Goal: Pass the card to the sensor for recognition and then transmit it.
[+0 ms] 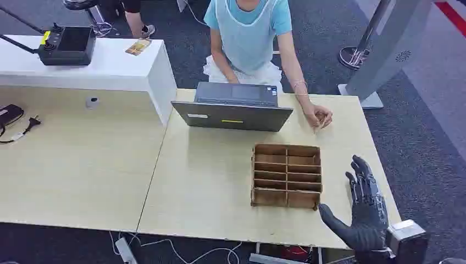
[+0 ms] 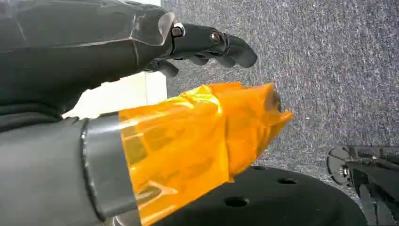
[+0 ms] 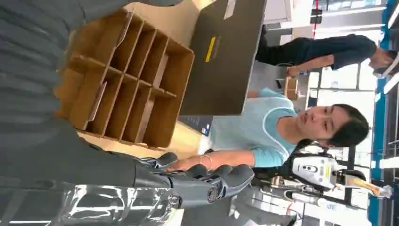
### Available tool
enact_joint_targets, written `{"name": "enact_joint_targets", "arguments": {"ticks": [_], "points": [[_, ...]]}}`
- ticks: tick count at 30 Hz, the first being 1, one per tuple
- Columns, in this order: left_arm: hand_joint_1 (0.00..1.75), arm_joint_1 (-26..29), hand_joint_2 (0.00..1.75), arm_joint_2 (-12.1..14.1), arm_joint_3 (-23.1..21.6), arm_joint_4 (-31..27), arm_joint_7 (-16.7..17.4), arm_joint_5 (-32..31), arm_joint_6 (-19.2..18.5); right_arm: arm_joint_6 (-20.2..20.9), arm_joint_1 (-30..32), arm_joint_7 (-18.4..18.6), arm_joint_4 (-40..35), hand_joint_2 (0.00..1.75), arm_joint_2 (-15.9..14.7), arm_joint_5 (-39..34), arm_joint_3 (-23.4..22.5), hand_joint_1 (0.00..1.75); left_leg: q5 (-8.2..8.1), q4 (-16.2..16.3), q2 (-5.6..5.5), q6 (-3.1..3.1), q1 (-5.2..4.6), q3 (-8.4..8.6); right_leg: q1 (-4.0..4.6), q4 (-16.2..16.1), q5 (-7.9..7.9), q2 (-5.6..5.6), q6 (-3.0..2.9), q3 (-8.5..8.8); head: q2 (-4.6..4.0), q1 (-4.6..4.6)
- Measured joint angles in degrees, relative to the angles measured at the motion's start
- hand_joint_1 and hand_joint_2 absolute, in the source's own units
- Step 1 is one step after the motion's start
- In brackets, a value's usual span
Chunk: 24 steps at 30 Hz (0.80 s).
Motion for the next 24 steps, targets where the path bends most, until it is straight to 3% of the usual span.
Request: {"name": "enact_joint_targets", "arguments": {"ticks": [16,24], "points": [[0.0,0.0,0.0,0.0,0.0,0.0,-0.1,-0.1,0.1,0.5,-0.4,-0.7,-0.3,1.75,0.0,-0.3,0.3,0.0,0.0,0.0,0.0,0.0,0.0,0.0,0.0,0.0,0.0,0.0,0.0,0.01,0.0,0.0],[0.0,0.0,0.0,0.0,0.0,0.0,-0.2,0.2,0.1,-1.2,-1.3,-2.7,-0.6,1.75,0.1,2.3,0.3,0.0,0.0,0.0,0.0,0.0,0.0,0.0,0.0,0.0,0.0,0.0,0.0,0.01,0.0,0.0]]}}
